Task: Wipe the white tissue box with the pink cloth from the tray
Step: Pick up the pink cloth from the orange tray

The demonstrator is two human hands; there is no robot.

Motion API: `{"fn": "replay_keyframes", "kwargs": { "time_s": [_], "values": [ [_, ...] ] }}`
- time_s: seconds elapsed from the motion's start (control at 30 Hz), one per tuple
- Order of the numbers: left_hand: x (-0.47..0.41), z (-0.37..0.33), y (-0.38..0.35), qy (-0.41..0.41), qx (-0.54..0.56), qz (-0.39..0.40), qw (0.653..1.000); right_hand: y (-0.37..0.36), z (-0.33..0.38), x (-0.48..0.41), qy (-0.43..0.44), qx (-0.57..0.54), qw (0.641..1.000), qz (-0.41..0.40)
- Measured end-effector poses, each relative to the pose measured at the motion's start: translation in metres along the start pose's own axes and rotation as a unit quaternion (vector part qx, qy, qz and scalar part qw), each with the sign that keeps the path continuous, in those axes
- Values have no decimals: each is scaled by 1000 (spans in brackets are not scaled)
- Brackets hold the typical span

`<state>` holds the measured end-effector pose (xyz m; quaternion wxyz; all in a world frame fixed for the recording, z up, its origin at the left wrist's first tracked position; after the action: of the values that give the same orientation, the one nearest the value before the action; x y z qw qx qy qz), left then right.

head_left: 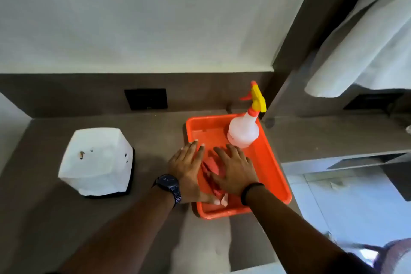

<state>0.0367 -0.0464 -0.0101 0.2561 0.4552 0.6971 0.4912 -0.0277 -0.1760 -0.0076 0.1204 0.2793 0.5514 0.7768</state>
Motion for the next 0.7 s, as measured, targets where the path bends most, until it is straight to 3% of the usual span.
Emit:
{"fn": "replay_keyframes", "kwargs": {
  "time_s": [0.2, 0.4, 0.47, 0.53, 0.63, 0.7],
  "values": [
    [-3, 4, -20, -27, -7, -9, 1000, -33, -4, -12, -5, 43, 999, 10],
    [-2, 7, -24, -21, -3, -2, 1000, -32, -2, -23, -22, 30, 999, -31],
    [1, 7, -15, -21, 3, 11, 1000, -25, -5, -23, -41, -39, 998, -37],
    [4, 10, 14, -29, 4, -10, 1000, -8, -4, -22, -77, -179, 978, -68],
    [16, 25, 92, -31, -22, -99, 994, 26, 25, -16, -67, -371, 912, -162],
    [31, 46, 145, -26, -41, -148, 988, 37, 63, -9, -45, -487, 855, -170]
  ]
}}
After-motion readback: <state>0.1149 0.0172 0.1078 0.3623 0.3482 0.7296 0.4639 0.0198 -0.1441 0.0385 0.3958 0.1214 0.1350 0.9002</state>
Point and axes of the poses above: each hand's wrist, its own x-axis away from the middle knuckle, its own y-axis out of the back of the hand, z = x × y, the point moved 6 cm from there along -x, towards the middle knuckle, and after that the axes turned 12 degrees about -y, right-handed, at the moved point
